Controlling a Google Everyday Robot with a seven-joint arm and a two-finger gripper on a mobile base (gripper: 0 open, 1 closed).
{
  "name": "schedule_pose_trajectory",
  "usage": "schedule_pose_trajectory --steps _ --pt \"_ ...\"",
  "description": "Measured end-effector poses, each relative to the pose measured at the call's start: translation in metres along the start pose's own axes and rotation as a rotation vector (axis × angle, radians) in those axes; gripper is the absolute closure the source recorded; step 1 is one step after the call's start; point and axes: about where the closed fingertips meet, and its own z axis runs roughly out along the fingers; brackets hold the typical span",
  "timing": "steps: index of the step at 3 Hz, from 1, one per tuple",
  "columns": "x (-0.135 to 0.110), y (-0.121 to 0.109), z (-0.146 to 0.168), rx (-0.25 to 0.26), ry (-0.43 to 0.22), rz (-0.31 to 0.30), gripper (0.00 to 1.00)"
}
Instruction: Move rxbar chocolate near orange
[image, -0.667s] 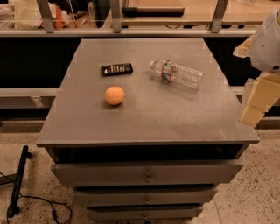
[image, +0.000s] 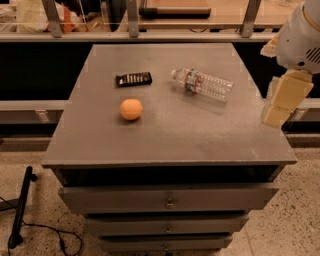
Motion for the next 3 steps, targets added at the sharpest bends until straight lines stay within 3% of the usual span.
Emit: schedule_pose_trajectory --steps 1,2,3 --pt "-0.006 -0.030 0.017 -0.004 -0.031 0.032 0.00" --pt "-0.023 -0.054 0.035 -0.013 -0.104 0.041 0.00" --pt "-0.043 -0.069 0.053 -0.037 -0.213 0.003 0.00"
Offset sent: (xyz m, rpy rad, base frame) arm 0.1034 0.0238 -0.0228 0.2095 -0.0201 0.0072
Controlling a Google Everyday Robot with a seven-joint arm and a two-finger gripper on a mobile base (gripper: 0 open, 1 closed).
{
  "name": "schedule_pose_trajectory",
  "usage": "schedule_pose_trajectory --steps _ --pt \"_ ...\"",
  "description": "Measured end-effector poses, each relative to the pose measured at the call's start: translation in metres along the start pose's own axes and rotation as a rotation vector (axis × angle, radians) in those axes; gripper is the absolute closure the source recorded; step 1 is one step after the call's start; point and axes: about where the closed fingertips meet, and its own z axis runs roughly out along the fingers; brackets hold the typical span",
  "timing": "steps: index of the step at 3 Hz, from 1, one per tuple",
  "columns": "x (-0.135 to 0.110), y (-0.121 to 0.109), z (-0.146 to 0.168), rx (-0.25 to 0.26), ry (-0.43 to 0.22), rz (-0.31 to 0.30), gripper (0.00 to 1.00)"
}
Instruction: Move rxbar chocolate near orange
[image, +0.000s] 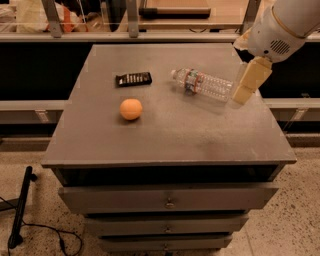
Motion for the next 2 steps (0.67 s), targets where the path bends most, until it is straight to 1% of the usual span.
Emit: schedule_pose_trajectory --steps 1,2 --pt "-0.015 -0.009 0.018 -0.033 -0.093 -0.053 0.00" --pt "-0.029 -0.017 0.030 -0.020 -0.131 -0.095 0.00"
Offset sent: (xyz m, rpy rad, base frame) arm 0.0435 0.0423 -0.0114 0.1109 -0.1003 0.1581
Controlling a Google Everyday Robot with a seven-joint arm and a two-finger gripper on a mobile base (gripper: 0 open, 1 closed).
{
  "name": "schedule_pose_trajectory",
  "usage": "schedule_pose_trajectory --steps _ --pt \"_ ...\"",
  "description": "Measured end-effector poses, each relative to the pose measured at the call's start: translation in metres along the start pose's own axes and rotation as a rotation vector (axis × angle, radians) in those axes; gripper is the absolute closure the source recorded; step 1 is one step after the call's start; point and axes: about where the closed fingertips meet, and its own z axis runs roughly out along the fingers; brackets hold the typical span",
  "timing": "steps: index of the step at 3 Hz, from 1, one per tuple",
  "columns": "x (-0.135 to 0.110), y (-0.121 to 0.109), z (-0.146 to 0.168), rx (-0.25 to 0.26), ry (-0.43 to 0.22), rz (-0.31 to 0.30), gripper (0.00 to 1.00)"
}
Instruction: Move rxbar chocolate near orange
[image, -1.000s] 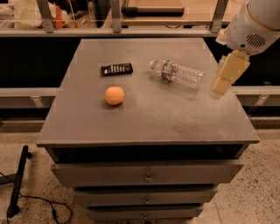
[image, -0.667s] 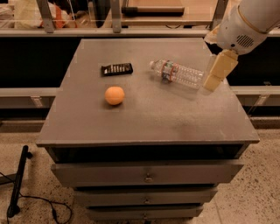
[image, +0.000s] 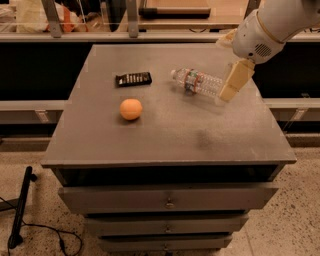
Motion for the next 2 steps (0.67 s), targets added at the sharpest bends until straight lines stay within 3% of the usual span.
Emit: schedule_pose_trajectory --steps 1,2 --pt "-0.001 0.000 0.001 0.001 -0.003 0.002 0.00" --pt "-0.009 -0.022 0.015 0.038 -0.054 0.017 0.00"
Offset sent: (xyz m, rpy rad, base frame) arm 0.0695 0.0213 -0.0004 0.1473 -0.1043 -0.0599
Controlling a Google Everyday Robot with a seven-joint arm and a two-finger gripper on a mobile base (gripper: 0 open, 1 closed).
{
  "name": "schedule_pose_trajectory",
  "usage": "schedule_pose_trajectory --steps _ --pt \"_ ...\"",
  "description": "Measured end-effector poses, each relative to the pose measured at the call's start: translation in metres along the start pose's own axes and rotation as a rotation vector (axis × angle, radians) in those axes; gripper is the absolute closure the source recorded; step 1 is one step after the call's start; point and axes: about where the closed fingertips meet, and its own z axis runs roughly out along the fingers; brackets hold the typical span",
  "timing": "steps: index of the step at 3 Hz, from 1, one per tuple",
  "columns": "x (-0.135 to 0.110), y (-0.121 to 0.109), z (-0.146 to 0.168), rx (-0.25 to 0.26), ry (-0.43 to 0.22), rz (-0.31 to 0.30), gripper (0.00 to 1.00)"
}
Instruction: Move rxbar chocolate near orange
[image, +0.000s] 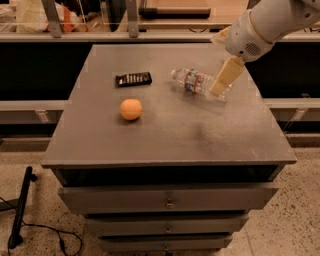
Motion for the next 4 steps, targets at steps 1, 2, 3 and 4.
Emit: schedule_pose_trajectory --steps 1,2,3,4 --pt "-0.017 -0.032 0.022 0.015 -0.054 -0.024 0.00" --pt "-0.037 -0.061 0.051 -0.011 -0.066 -0.072 0.00" --pt "-0.060 -0.079 0.085 -0.067 -0.068 -0.110 0.00" --pt "-0.075 -0.086 0.116 -0.108 -0.064 -0.138 0.00"
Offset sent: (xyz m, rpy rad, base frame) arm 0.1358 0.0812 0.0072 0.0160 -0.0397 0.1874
